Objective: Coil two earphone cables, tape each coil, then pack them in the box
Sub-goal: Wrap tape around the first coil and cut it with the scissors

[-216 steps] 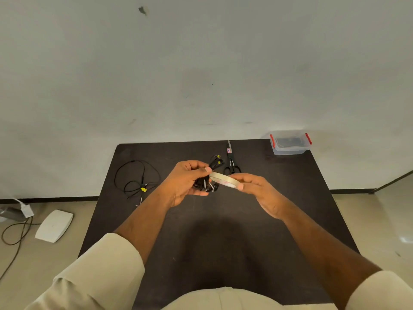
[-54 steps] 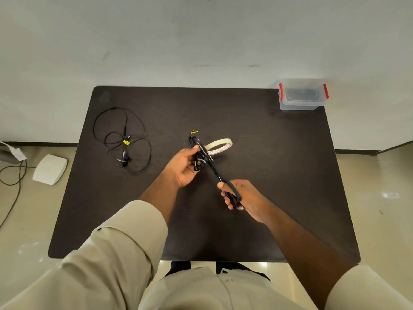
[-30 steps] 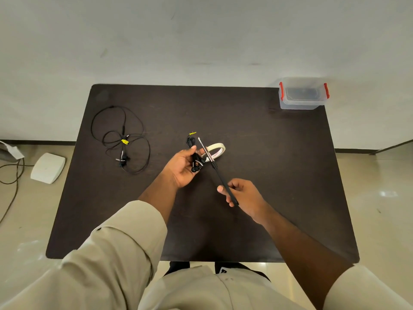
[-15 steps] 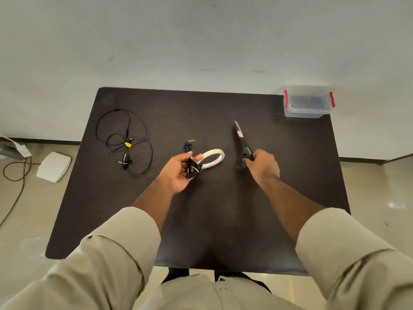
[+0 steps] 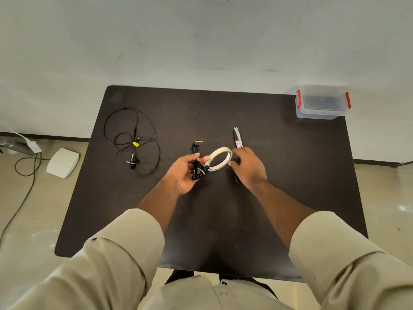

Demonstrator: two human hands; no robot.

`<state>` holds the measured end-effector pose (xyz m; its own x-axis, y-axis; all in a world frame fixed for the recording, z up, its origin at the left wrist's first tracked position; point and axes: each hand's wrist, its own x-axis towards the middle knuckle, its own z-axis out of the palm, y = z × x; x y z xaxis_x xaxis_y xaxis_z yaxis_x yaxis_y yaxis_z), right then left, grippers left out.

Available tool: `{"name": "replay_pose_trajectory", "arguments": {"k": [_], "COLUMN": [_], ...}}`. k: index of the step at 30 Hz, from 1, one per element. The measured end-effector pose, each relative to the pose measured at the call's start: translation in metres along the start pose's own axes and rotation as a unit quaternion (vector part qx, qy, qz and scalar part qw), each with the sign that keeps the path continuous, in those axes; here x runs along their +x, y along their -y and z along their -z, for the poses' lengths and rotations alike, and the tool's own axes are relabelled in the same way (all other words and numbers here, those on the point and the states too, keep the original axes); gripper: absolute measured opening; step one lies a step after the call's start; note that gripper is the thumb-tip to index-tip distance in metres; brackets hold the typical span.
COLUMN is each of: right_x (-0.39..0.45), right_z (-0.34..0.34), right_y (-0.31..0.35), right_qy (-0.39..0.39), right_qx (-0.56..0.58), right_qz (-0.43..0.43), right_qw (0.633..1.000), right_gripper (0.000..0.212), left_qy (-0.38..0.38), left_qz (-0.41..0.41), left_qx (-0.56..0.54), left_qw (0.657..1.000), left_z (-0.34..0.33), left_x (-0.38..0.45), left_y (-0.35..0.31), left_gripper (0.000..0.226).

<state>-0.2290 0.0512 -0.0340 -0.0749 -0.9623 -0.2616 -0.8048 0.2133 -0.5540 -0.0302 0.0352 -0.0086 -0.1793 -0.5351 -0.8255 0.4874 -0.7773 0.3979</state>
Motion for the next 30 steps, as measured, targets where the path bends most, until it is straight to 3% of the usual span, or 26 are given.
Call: {"name": "replay_pose_trajectory", "arguments": {"k": [3, 7, 13, 16, 20, 24, 28, 30], "right_x": [0.008, 0.013, 0.005, 0.001, -0.007, -0.02, -0.03, -0.032], "right_z": [-0.004, -0.01, -0.013, -0.011, 0.003, 0.024, 0.046, 0.058], "right_y": [0.014, 0.02, 0.024, 0.031, 0.043, 0.04, 0.02, 0.004], "right_qy": [0.029, 0.012, 0.011, 0.0, -0.009, 0.026, 0.035, 0.022], "right_qx": [0.004, -0.007, -0.005, 0.072, 0.222, 0.34, 0.473, 0.492], "right_qz": [0.04, 0.006, -0.018, -0.03, -0.039, -0.049, -0.064, -0.076], "right_qw": [0.999, 1.0, 1.0, 0.997, 0.974, 0.939, 0.878, 0.867], "right_gripper": [0.048, 0.022, 0.017, 0.014, 0.008, 0.009, 0.013, 0.012], "left_qy": [0.003, -0.017, -0.106, -0.123, -0.09, -0.042, 0.058, 0.092], "left_qz": [-0.005, -0.043, -0.113, -0.142, -0.177, -0.202, -0.144, -0.109], "left_qx": [0.036, 0.095, 0.158, 0.205, 0.239, 0.194, 0.163, 0.178], "left_qw": [0.999, 0.994, 0.975, 0.96, 0.951, 0.959, 0.974, 0.974], "left_z": [0.004, 0.009, 0.006, 0.002, -0.015, -0.044, -0.076, -0.094], "left_x": [0.004, 0.007, 0.009, 0.008, 0.003, -0.005, -0.011, -0.008], "left_y": [-0.001, 0.0, -0.001, 0.001, 0.007, 0.016, 0.032, 0.041], "left_gripper": [0.009, 0.008, 0.023, 0.029, 0.03, 0.029, 0.026, 0.026]}}
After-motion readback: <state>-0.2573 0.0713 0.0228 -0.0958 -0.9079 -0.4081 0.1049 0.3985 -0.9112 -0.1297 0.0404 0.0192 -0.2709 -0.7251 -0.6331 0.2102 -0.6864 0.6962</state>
